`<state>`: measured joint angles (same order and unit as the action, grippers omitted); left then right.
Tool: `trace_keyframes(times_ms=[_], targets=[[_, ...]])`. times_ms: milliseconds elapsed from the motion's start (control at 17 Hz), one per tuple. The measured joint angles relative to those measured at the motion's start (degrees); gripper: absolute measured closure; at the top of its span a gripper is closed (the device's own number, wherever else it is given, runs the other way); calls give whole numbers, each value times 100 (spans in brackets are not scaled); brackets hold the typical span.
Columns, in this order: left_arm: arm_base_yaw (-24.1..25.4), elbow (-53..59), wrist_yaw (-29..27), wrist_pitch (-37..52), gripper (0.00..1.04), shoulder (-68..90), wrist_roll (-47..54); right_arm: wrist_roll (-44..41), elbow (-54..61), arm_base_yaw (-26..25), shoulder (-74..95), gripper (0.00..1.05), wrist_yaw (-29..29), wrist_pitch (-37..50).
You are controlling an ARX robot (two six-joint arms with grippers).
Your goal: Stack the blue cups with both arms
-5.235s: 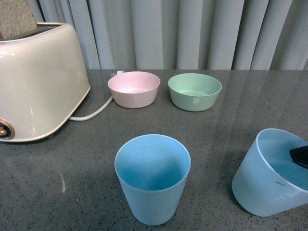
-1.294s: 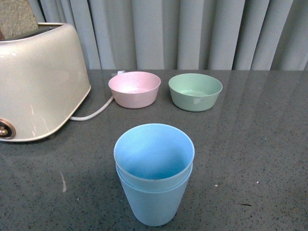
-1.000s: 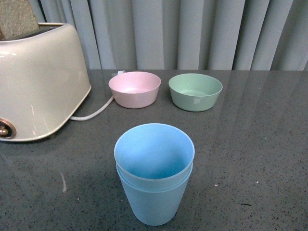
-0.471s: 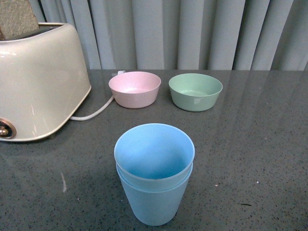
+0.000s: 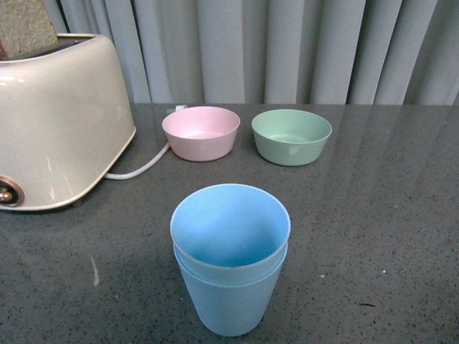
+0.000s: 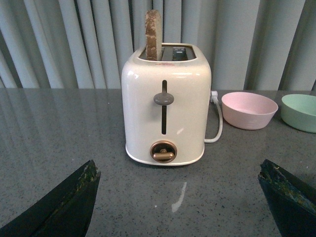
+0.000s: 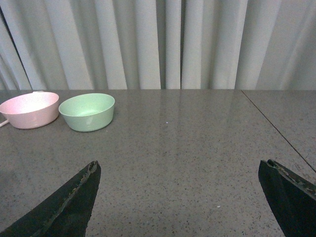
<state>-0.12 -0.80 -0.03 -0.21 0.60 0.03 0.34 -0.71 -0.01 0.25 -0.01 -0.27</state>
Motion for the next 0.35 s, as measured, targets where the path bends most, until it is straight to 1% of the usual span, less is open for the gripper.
trace_keyframes(times_ms=[353], targets=[[0, 0, 0, 0, 7, 0, 0, 0, -2, 0, 0, 7, 0, 0]])
